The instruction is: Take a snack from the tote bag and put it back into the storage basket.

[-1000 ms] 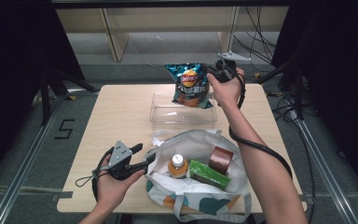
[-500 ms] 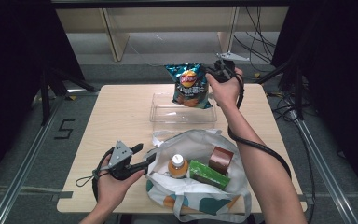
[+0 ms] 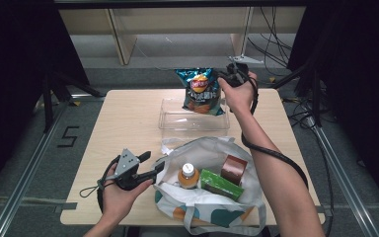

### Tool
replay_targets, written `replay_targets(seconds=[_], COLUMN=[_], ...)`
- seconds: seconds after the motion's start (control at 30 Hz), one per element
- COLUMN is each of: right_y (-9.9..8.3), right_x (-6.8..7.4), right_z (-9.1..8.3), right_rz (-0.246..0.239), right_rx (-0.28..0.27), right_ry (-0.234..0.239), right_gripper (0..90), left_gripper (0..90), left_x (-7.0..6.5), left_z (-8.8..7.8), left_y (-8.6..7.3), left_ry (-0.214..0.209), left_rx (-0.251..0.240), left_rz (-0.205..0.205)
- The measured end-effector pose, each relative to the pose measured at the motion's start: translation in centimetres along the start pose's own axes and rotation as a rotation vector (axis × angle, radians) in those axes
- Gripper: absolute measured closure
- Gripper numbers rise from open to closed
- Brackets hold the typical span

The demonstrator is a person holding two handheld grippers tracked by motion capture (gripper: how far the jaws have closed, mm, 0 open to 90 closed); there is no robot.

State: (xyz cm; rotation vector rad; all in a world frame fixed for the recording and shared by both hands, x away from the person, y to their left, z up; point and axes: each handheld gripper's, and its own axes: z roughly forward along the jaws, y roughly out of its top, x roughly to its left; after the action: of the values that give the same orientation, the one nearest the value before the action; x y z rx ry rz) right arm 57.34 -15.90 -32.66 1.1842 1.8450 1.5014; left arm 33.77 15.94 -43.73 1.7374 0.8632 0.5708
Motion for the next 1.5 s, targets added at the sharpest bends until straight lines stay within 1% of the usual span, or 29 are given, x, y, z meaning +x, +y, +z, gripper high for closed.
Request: replay_targets(seconds=[0.03,0.07,0.1,0.13,0.23,0.27,0.3,0.37,0.43,0.47,0.53,0.6,0.67,0.7,0.77,0.9,0.93,0.97,1.0,1.07,1.13,1.17,1.23,1.27,1.3,1.37,1.4,1.43,1.5], right_y=[0.0,-0.1,-0.2,-0.3,-0.4,-0.5,-0.5,-0.6,-0.6,-0.7,-0.8,-0.8,-0.9,-0.9,-1.0,-1.1,-1.2,-1.2,-1.3,-1.4,-1.5,-1.5,-1.6,-1.6,-1.6,-1.7,-1.8,-1.8,-1.8], right_x=[0.0,0.0,0.1,0.0,0.2,0.1,0.1,-0.1,-0.1,-0.1,0.0,-0.3,-0.2,-0.2,-0.2,-0.3,-0.4,-0.4,-0.3,-0.3,-0.5,-0.4,-0.5,-0.4,-0.5,-0.5,-0.5,-0.4,-0.6], right_z=[0.0,0.0,0.0,0.1,0.2,0.3,0.3,0.4,0.5,0.5,0.5,0.5,0.5,0.5,0.6,0.7,0.8,0.8,0.9,1.0,1.1,1.1,1.1,1.2,1.3,1.3,1.3,1.4,1.4], right_rz=[0.006,0.007,0.018,0.011,0.027,0.022,0.021,0.005,0.017,0.025,0.045,0.021,0.038,0.038,0.045,0.043,0.028,0.034,0.051,0.049,0.034,0.047,0.040,0.052,0.035,0.043,0.039,0.052,0.044], right_rx=[0.002,0.002,0.012,0.008,0.016,0.016,0.023,0.020,0.022,0.028,0.029,0.032,0.033,0.035,0.032,0.038,0.041,0.046,0.044,0.049,0.051,0.055,0.058,0.056,0.056,0.064,0.064,0.059,0.069], right_ry=[0.004,0.007,0.002,0.006,0.004,0.006,-0.001,0.005,0.006,0.007,0.010,0.005,0.005,0.007,0.004,0.003,0.003,-0.003,0.007,0.001,0.001,-0.001,-0.005,0.003,0.001,-0.005,-0.007,0.005,-0.001], right_gripper=[90.0,90.0,90.0,90.0,90.0,90.0,90.0,90.0,90.0,90.0,90.0,90.0,90.0,90.0,90.0,90.0,90.0,90.0,90.0,90.0,90.0,90.0,90.0,90.0,90.0,90.0,90.0,90.0,90.0], left_gripper=[37.9,37.9,38.0,37.9,37.9,37.9,37.9,38.0,38.0,37.9,37.9,38.0,37.9,37.9,37.9,37.9,37.9,37.9,37.9,37.9,37.9,37.9,37.9,37.9,37.9,37.9,37.9,37.9,37.9], left_x=[0.0,0.1,0.1,0.0,0.0,0.0,0.1,0.1,0.0,0.1,0.1,0.0,0.0,-0.1,-0.1,0.0,0.0,0.0,0.0,0.0,0.1,0.1,0.1,0.1,0.1,0.1,0.0,0.0,0.0], left_z=[0.0,0.0,0.0,0.0,0.0,0.0,0.0,0.0,0.0,-0.1,0.0,0.0,0.0,0.0,0.0,0.0,0.0,0.0,0.0,0.0,-0.1,-0.1,-0.1,-0.1,-0.1,-0.1,0.0,0.0,0.0], left_y=[0.0,0.1,0.0,0.0,0.0,0.0,0.1,0.0,0.0,0.1,0.1,0.1,0.1,0.0,0.0,0.0,0.0,0.0,0.0,0.0,0.1,0.1,0.1,0.1,0.1,0.1,0.0,0.0,0.0], left_ry=[0.000,0.004,0.002,-0.001,0.000,0.000,0.006,0.007,0.005,0.010,0.005,0.002,-0.001,-0.002,-0.004,-0.002,-0.002,-0.002,-0.001,-0.001,0.004,0.005,0.005,0.005,0.005,0.004,-0.003,-0.002,-0.002], left_rx=[0.000,0.001,0.001,-0.001,-0.001,-0.001,0.004,0.004,0.002,0.013,0.005,0.002,-0.003,-0.005,-0.004,0.001,0.001,0.001,0.001,0.000,0.003,0.002,0.002,0.002,0.002,0.004,-0.001,0.001,0.001], left_rz=[-0.001,0.012,0.009,0.001,0.000,-0.001,0.015,0.010,0.000,0.014,0.018,0.015,0.012,0.002,0.004,0.007,0.007,0.007,0.007,0.007,0.019,0.018,0.018,0.020,0.020,0.022,0.011,0.010,0.006])
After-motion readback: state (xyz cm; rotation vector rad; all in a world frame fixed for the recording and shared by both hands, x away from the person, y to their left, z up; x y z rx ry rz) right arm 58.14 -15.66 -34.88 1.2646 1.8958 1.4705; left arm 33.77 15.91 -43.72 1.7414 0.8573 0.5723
